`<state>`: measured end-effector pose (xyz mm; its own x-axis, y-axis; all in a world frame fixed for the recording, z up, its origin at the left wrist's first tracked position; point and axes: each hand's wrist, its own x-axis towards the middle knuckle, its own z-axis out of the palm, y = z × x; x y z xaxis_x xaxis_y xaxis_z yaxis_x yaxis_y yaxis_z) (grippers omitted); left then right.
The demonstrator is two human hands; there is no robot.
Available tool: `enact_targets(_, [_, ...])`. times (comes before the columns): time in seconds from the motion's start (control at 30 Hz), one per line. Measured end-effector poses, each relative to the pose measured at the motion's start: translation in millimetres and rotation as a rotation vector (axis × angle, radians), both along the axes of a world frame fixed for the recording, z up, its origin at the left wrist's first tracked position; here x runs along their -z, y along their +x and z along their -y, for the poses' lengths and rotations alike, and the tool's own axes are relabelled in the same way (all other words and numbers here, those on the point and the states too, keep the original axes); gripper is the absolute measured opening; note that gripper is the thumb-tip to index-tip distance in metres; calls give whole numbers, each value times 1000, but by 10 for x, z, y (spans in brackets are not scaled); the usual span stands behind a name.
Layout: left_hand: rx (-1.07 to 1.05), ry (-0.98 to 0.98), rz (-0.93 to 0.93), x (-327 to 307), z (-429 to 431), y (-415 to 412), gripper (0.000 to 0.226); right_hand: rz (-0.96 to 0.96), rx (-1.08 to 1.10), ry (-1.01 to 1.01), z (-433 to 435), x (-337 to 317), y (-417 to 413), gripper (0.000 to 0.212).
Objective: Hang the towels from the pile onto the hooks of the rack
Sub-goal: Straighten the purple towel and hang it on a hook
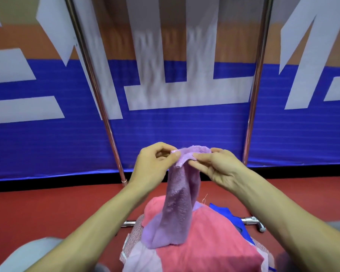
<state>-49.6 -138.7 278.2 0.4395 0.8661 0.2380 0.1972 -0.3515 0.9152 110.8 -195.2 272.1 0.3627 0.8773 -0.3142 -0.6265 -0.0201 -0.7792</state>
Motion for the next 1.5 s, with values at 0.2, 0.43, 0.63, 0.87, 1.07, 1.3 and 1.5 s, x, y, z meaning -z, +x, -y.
enact_targets(0.2, [8, 154, -107, 31, 17, 15, 6, -2, -95, -6, 88, -77, -59, 23])
enact_targets(0.43, [108, 201, -157, -1, 71, 19, 14, -26, -52, -13, 95, -86, -59, 42])
enact_targets(0.63, [26, 354, -205, 57, 41, 31, 14, 9, -59, -60, 37, -47, -13, 13])
enact_targets(0.87, [-76, 416, -223, 1, -111, -23, 10, 843, -149, -274, 39, 109, 124, 29])
enact_targets(1.07, [-106, 538, -354, -45, -246, -136, 8, 1650, -439, -396, 97, 144, 152, 17])
enact_targets(1.3, [-188, 464, -468, -23, -465, -290, 22, 1370, -86, -180, 31, 188, 262, 17])
enact_targets(1.5, [-108, 414, -468, -20, -502, -325, 16, 971, 131, -50, -83, 249, 402, 26])
